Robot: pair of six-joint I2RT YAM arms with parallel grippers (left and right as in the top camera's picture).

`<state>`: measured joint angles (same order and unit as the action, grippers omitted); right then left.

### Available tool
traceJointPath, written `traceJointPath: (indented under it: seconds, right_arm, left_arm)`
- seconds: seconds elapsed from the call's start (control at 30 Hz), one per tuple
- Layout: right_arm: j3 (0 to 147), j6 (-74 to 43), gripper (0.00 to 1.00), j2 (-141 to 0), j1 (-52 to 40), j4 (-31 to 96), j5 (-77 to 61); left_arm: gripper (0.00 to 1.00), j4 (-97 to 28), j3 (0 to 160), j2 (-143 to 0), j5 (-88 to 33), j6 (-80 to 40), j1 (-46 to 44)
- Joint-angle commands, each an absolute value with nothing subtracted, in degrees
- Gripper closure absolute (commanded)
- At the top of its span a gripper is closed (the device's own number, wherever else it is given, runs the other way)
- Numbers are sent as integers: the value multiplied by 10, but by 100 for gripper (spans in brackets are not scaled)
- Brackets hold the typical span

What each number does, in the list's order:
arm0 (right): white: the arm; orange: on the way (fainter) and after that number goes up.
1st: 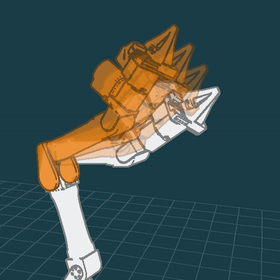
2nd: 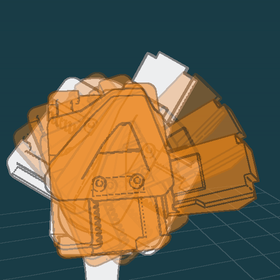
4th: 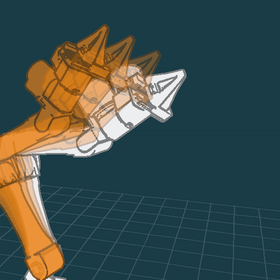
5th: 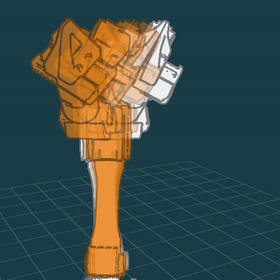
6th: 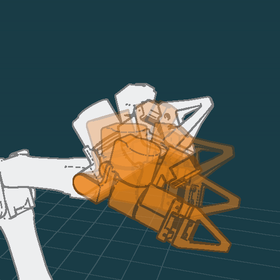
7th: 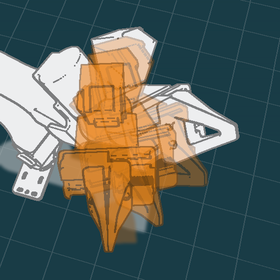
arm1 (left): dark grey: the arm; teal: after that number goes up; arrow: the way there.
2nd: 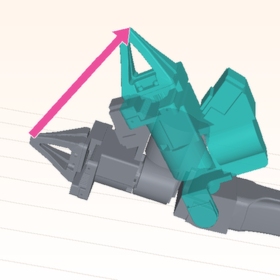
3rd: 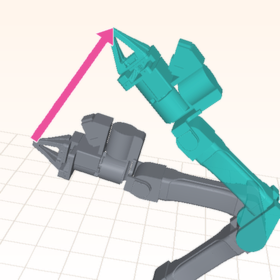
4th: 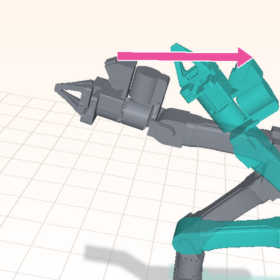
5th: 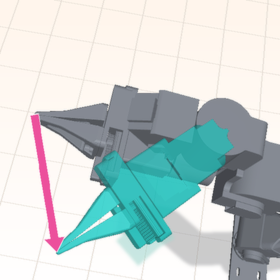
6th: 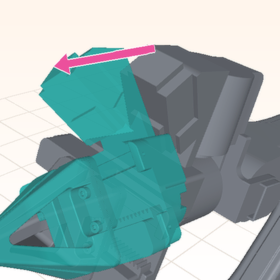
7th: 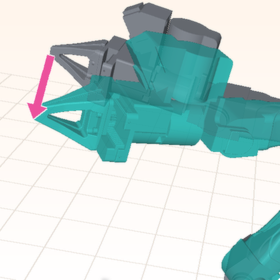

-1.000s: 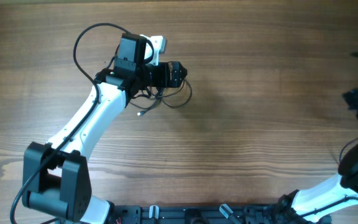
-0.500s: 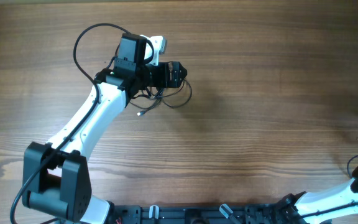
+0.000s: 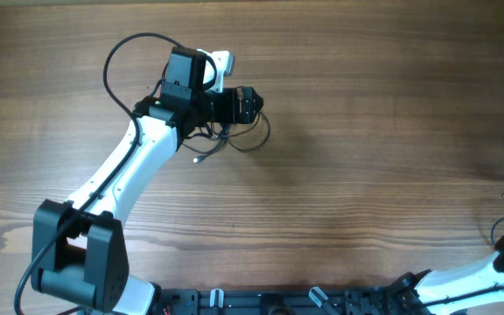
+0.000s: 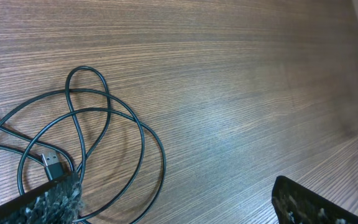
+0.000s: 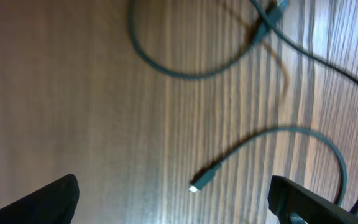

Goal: Untangle cables

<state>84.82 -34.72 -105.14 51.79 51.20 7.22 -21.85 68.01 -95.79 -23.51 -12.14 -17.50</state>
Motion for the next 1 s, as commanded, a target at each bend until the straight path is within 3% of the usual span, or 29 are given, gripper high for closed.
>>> traceJointPath:
  seconds: [0.0, 0.2, 0.33, 0.53, 0.73, 0.97]
  right_arm:
    - [867, -336, 0, -996, 515, 529, 65]
    - [867, -354, 0, -963, 479, 592, 60]
    - [867, -253, 0, -950, 405, 567, 11]
    - [867, -171, 0, -941, 191, 556, 14]
    - [867, -135, 0, -942, -26, 528, 7]
    - [867, -168, 5, -976, -169, 489, 8]
  left_arm:
    - [0, -219, 683, -960, -241, -122, -171]
    - [0, -213, 683, -957, -205, -124, -135]
    - [0, -219, 683, -932, -207, -124, -91]
    - [0, -256, 683, -904, -201, -124, -8]
    - [0, -296, 683, -904, -100, -124, 17]
    - [0, -316, 683, -904, -100, -140, 77]
